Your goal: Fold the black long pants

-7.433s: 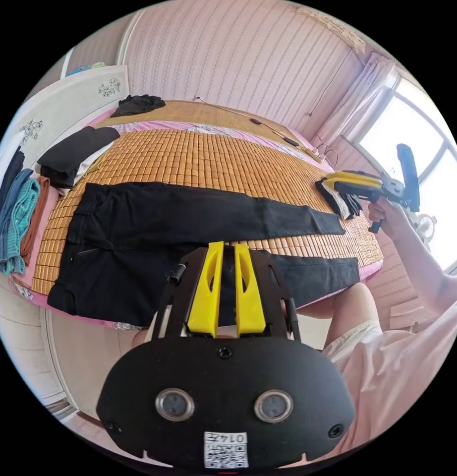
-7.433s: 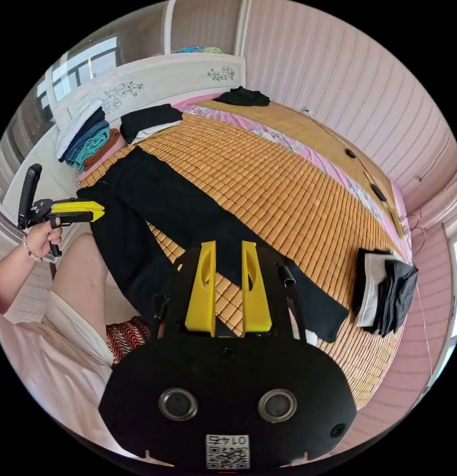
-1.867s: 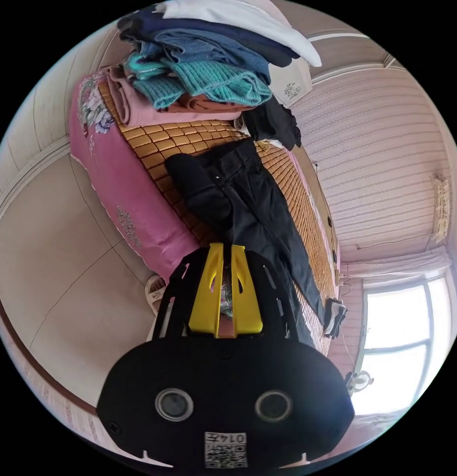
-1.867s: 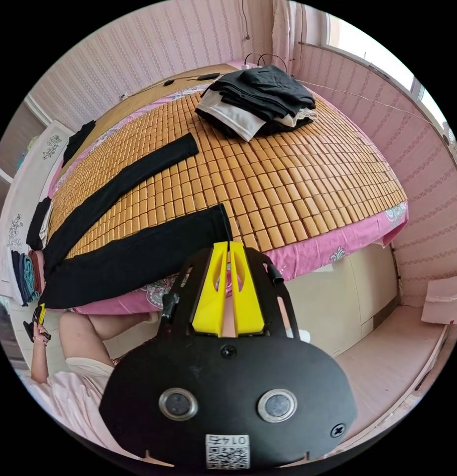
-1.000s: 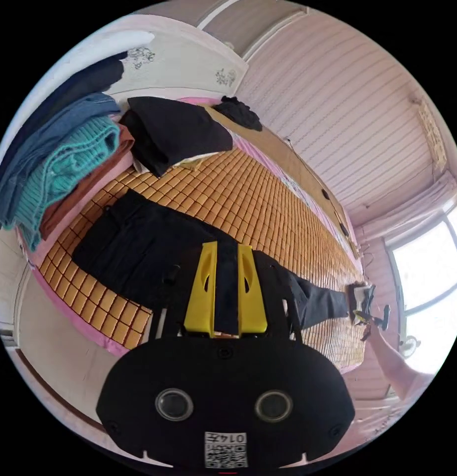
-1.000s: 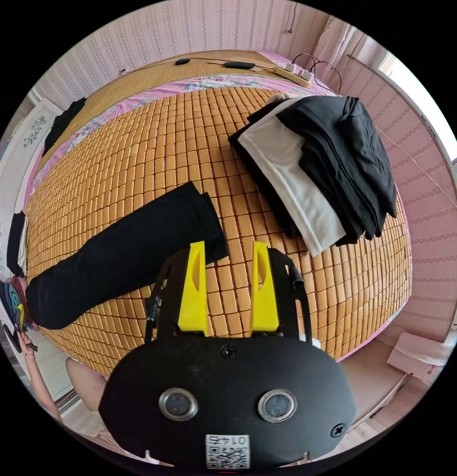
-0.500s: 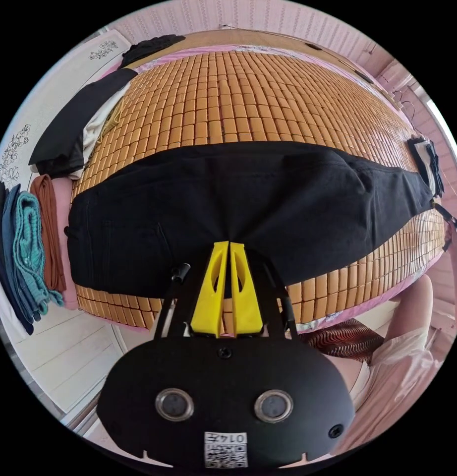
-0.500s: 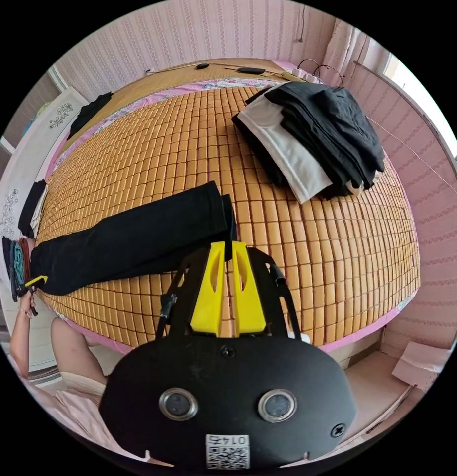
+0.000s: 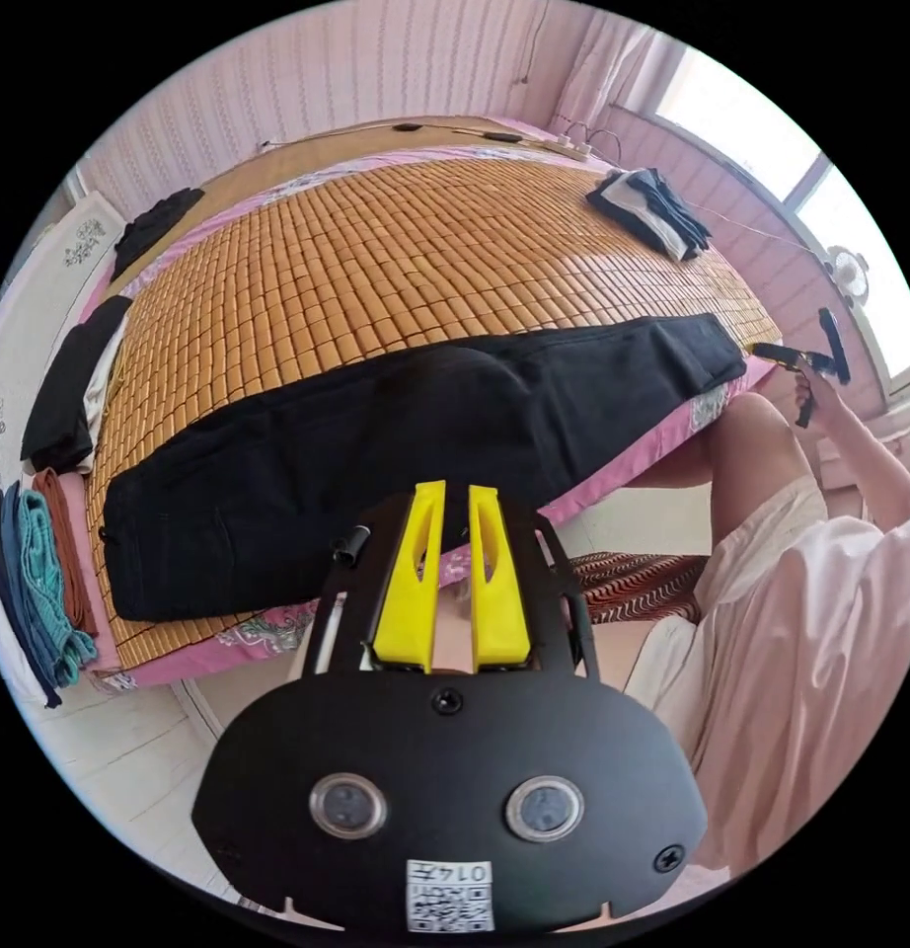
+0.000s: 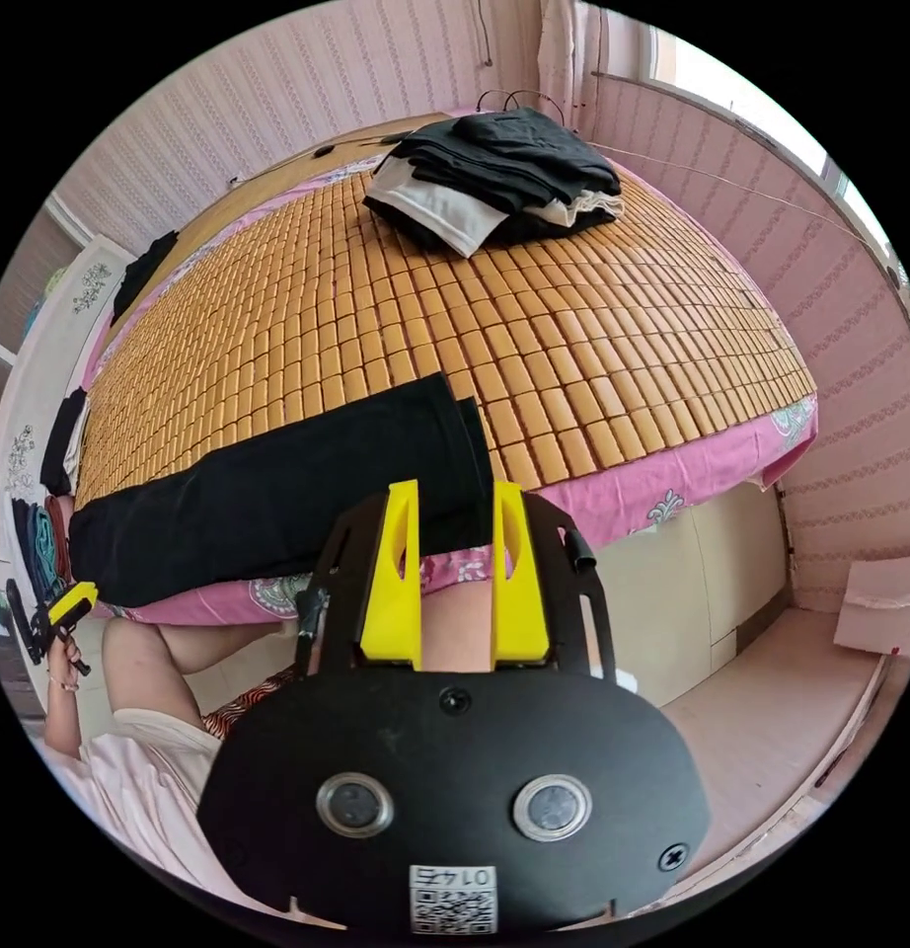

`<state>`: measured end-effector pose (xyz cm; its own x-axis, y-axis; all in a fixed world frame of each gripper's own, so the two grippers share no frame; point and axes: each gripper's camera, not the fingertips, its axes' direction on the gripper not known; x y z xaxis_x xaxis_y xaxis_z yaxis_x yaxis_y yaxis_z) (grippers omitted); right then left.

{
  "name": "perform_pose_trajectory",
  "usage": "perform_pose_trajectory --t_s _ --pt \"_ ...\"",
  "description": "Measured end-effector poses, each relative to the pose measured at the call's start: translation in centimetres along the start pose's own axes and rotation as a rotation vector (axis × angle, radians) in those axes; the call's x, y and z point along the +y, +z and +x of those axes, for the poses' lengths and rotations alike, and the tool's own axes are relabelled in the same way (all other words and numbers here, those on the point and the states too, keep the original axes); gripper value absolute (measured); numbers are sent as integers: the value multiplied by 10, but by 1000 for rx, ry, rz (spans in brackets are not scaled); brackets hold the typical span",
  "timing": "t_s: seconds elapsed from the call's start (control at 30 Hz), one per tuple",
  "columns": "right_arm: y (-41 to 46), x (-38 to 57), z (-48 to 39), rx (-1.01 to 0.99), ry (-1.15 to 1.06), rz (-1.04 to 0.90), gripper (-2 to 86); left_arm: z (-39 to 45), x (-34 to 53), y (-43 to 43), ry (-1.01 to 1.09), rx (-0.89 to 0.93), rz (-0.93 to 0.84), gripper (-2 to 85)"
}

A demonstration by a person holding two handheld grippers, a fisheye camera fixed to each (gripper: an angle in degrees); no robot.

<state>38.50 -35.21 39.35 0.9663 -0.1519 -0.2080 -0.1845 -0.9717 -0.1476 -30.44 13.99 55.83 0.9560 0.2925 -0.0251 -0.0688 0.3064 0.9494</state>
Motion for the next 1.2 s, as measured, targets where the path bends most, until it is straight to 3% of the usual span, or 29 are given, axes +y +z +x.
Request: perform_pose_trajectory --t_s 0.13,0.3,0.4,0.57,0.77,0.9,1.0,1.1,1.2 --pt "26 -13 -12 38 -41 -99 72 38 -21 27 18 74 -32 53" --pt "-20 -2 -16 11 -121 -20 52 60 -46 35 -2 138 -5 48" --pt "-37 19 1 -26 -50 15 51 68 -58 32 7 124 17 47" --pt "12 34 6 86 14 -95 53 70 -76 42 -19 136 -17 56" --pt "-14 23 -15 163 -67 51 86 73 -103 32 98 21 -6 73" --pt "9 4 -21 114 -78 -5 103 79 -138 44 229 -70 -85 105" --pt "31 0 -28 135 -83 -78 63 85 -158 71 270 -104 -199 113" --pt "27 6 -35 169 -105 -69 17 82 -165 84 228 -63 -252 89" --pt "19 15 -37 163 -114 -51 3 82 -160 80 221 -34 -236 5"
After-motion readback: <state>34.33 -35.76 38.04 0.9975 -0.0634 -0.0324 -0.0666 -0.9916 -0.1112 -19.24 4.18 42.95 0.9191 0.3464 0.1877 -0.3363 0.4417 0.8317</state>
